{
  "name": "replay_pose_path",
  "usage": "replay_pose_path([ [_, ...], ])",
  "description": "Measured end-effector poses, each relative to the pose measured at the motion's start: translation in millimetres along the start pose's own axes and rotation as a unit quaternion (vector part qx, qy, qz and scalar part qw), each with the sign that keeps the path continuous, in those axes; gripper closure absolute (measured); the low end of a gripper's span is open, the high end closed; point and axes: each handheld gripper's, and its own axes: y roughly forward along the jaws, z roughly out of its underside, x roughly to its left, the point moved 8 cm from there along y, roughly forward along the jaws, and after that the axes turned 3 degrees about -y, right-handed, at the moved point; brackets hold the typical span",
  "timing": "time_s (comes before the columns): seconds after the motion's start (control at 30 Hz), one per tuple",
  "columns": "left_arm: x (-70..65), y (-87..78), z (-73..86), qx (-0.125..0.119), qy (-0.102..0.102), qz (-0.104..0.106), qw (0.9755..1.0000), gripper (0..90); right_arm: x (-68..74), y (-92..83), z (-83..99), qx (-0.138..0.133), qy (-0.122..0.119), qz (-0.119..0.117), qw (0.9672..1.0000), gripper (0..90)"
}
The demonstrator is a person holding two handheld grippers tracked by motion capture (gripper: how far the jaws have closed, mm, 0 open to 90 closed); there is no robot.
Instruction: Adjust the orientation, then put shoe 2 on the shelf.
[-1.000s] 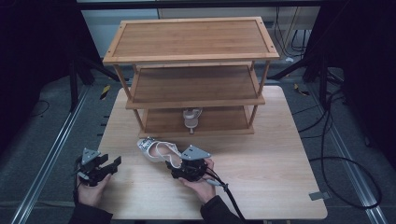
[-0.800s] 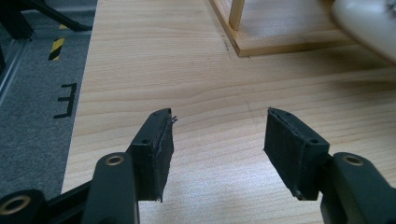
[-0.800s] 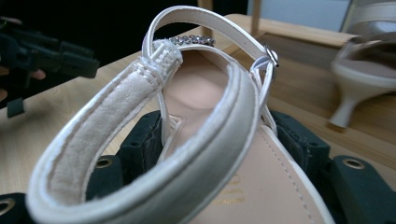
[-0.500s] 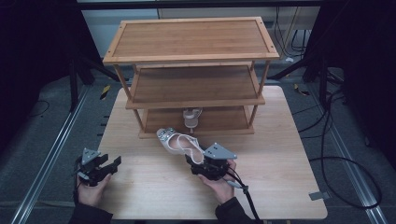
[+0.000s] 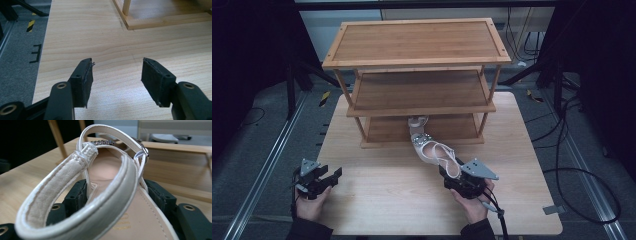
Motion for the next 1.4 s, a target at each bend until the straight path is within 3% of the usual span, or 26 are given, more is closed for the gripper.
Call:
replay_pose_path([
  [0.27, 0.4, 1.3, 0.7, 0.001, -0.001, 0.006, 1.0, 41.8, -31.6, 6.6, 1.1, 0.002, 0.02, 0.06, 0.998, 39.6],
  [0.33, 0.5, 0.7, 0.5, 0.0, 0.0, 0.006, 1.0, 41.8, -39.0, 12.5, 0.7, 0.004, 0.033, 0.072, 0.9969, 39.6],
  [0.57, -1.2, 1.7, 0.3, 0.001, 0.002, 0.005, 1.0, 41.8, -56.1, 39.3, -6.0, 0.0, 0.04, 0.102, 0.994, 39.7],
  [0.8, -1.3, 1.8, -0.2, 0.0, 0.002, 0.006, 1.0, 41.8, -62.4, 77.4, -9.6, 0.006, 0.05, 0.121, 0.9914, 39.7],
  [1.07, -0.8, 2.4, 0.1, 0.0, 0.004, 0.007, 1.0, 41.8, -69.2, 109.6, -11.7, 0.02, 0.052, 0.144, 0.988, 39.7],
  [1.4, -2.1, 3.2, 0.1, 0.002, 0.006, 0.006, 1.0, 41.9, -76.9, 132.4, -1.5, 0.044, 0.051, 0.17, 0.9831, 39.8],
])
